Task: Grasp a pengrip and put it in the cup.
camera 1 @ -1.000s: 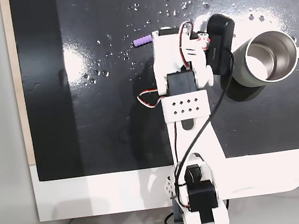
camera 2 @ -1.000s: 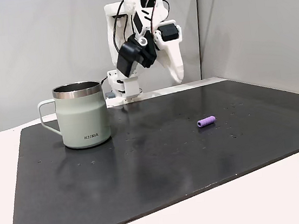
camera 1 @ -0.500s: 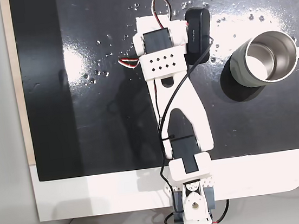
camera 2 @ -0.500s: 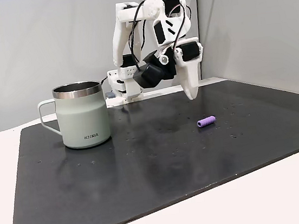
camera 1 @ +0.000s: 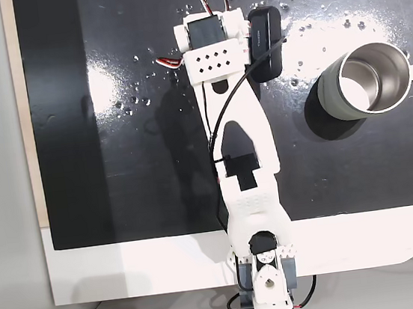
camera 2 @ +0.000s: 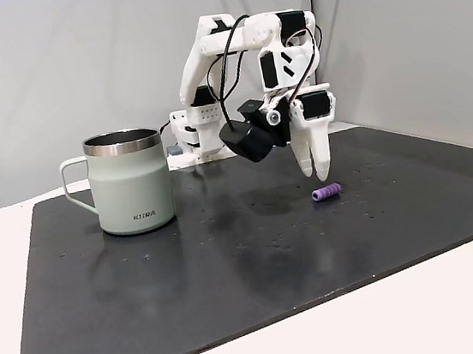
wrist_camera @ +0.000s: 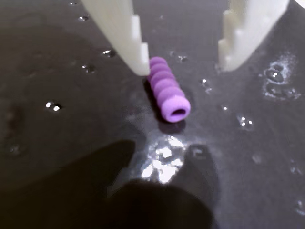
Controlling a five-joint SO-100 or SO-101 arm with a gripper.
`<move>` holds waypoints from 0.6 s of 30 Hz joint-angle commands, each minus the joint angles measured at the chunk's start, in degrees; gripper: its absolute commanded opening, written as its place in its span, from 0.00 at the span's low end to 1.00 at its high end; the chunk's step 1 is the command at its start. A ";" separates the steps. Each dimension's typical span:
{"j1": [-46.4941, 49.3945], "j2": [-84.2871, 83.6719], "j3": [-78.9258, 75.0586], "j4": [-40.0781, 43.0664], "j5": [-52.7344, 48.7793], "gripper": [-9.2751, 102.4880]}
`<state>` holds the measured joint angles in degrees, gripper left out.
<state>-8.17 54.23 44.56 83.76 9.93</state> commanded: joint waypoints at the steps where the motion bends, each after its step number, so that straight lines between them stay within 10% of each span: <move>1: -0.44 -0.62 -6.86 1.93 -0.26 0.25; 18: -1.58 -13.45 -21.45 7.21 -1.32 0.26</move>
<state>-9.23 40.52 27.25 90.62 9.05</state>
